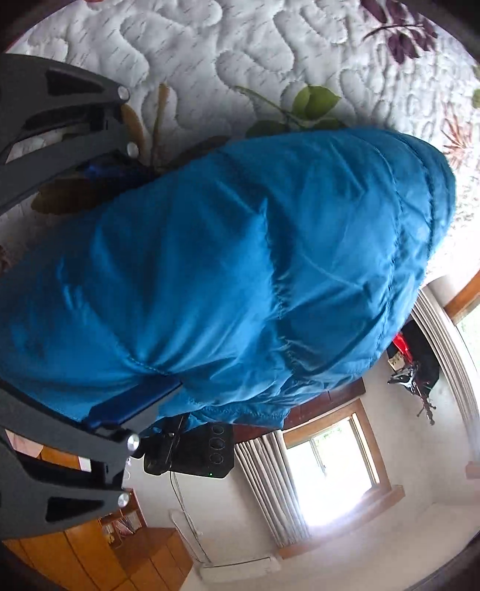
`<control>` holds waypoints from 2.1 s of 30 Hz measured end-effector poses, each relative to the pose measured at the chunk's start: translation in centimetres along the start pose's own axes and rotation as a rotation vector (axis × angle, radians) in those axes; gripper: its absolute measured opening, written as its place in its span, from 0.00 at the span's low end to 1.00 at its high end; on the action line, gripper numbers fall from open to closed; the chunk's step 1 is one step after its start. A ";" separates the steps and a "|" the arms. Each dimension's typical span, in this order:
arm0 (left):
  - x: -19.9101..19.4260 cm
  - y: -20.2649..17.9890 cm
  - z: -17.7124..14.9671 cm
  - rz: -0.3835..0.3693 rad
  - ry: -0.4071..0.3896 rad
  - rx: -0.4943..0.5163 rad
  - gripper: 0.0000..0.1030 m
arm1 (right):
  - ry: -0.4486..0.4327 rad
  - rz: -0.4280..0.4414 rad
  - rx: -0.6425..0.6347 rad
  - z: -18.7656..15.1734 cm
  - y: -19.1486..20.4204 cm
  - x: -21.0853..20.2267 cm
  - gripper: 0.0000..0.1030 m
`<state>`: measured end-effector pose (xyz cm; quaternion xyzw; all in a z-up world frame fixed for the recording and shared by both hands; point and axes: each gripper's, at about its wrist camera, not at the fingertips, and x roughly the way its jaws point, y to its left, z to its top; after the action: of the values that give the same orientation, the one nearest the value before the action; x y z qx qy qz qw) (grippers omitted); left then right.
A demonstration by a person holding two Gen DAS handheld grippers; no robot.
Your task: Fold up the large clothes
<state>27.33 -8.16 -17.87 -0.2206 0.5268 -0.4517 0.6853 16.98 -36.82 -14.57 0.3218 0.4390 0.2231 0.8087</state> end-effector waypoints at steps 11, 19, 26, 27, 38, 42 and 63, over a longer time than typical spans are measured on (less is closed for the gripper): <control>-4.1 -3.8 0.9 0.003 -0.168 0.100 0.56 | -0.096 -0.016 -0.203 2.9 6.3 -1.2 0.45; -8.1 -4.2 6.5 0.050 -0.339 0.125 0.56 | -0.099 -0.006 -0.289 11.7 10.5 2.8 0.44; -8.7 -0.5 12.9 0.076 -0.397 0.115 0.56 | -0.105 0.013 -0.291 18.5 10.0 8.7 0.44; -8.4 0.3 13.6 0.086 -0.393 0.111 0.56 | -0.098 0.016 -0.279 19.0 9.4 9.7 0.44; -6.7 7.9 15.7 0.183 -0.318 0.033 0.66 | -0.014 0.027 -0.143 19.2 3.6 16.3 0.52; -7.2 6.9 16.4 0.241 -0.312 -0.015 0.70 | -0.001 -0.039 -0.131 20.0 4.6 15.8 0.65; -7.7 -2.7 8.1 0.617 -0.369 0.162 0.71 | 0.030 -0.328 -0.342 14.4 10.7 11.8 0.24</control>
<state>33.50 -4.36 -8.91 -0.0742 0.3988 -0.2165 0.8880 34.51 -26.51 -7.68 0.1009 0.4532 0.1646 0.8702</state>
